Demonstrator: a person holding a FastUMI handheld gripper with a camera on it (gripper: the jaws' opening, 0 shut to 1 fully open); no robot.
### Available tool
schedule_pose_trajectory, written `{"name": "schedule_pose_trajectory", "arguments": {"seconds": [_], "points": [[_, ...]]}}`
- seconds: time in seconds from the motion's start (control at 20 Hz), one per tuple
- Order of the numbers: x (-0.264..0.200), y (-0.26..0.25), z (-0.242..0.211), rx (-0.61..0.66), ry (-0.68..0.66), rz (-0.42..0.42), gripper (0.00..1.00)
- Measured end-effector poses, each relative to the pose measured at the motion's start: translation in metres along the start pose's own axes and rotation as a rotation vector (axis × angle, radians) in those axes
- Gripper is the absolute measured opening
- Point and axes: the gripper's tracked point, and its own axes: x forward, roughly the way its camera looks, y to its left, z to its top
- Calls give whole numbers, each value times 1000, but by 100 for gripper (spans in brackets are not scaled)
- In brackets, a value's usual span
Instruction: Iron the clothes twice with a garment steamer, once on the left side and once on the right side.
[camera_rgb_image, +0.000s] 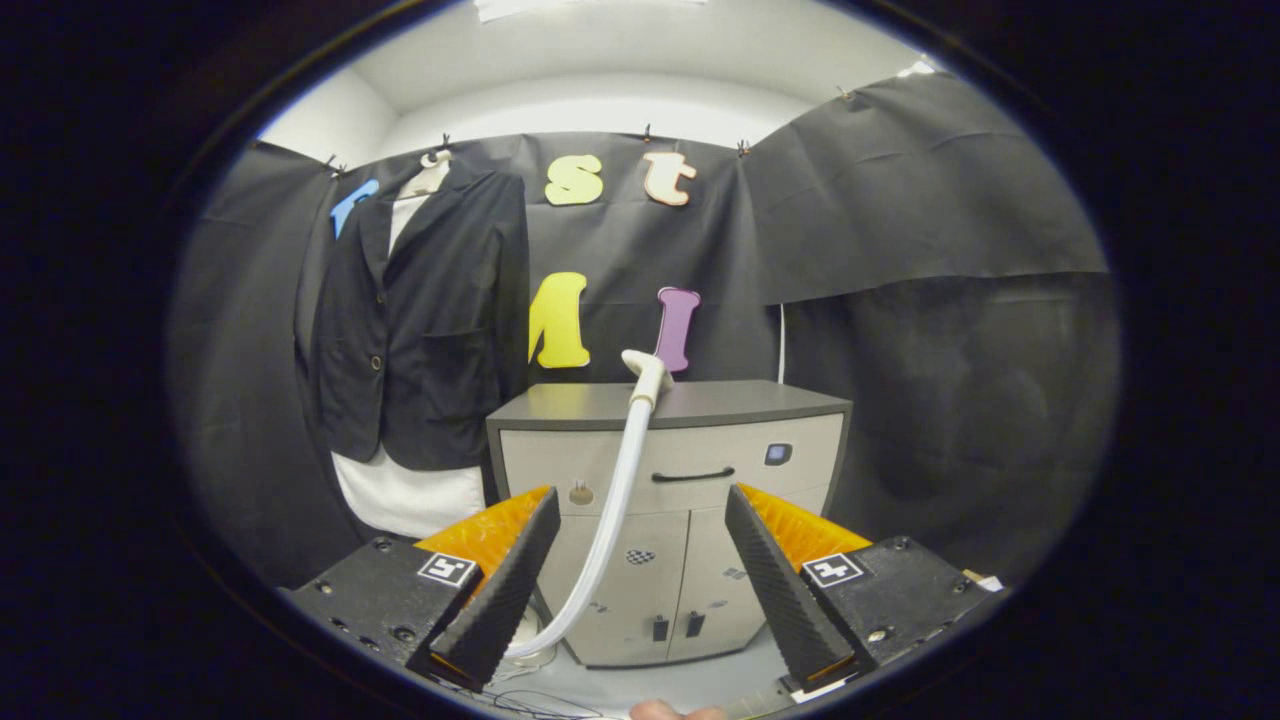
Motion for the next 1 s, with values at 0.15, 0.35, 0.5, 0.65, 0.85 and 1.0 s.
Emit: {"name": "schedule_pose_trajectory", "arguments": {"seconds": [0.15,0.35,0.5,0.65,0.85,1.0], "points": [[3,8,-2,0,14,-26,100],[2,17,1,-29,28,-66,100],[6,23,8,-49,34,-72,100],[26,26,16,-46,50,-57,100],[72,27,41,-40,62,-26,100],[118,24,64,-13,70,-30,100]]}}
